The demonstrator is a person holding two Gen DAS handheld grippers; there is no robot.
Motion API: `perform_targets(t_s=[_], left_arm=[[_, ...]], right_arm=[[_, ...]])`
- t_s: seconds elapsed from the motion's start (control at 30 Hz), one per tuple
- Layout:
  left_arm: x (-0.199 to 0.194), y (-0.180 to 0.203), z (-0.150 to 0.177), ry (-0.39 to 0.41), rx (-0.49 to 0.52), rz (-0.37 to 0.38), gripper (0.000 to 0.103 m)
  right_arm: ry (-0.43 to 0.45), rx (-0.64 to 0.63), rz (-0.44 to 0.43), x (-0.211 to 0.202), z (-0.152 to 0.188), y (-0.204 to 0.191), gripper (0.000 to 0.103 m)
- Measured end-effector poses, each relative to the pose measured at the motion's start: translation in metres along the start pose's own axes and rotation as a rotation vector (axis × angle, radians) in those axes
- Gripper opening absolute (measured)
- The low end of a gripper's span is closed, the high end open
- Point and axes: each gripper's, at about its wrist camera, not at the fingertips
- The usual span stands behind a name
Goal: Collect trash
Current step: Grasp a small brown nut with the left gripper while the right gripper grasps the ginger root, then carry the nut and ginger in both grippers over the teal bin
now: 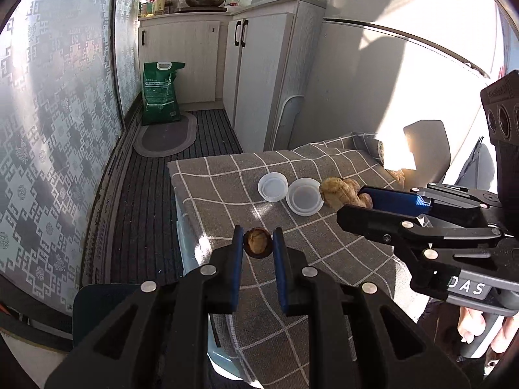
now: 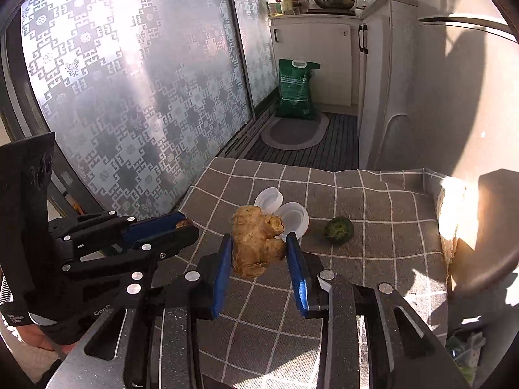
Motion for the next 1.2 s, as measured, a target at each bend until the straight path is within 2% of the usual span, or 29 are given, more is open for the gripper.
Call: perform_targets(t_s=[0.27, 0.53, 0.83, 1.2], left_arm=[[-0.03, -0.043, 0.013, 0.02, -0.038, -0.043, 0.02], [-0.043, -0.081, 0.039, -0.01, -0.06, -0.082, 0.02], [-0.032, -0.115, 0.082, -0.103, -0.084, -0.107, 0.02], [-0.014, -0.153, 0.134, -0.238, -0.109, -0.122, 0.02]], right_arm=[[-0.009, -0.057, -0.031, 0.016, -0.007, -0.045, 0.033], [-0.023, -0.099, -0.07, 0.028, -0.014, -0.086, 0.033], [-0.048, -0.148, -0.117, 0.047, -0.018, -0.132, 0.033], [-0.104, -0.187, -0.122, 0.071, -0.016, -0.167, 0.033]])
Point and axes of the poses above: each gripper's, at about its wrist camera, not at the fingertips, and x roughly the way its jaws point, y to its right, z to its underside, and after that the axes turned 4 degrees about x, right-handed
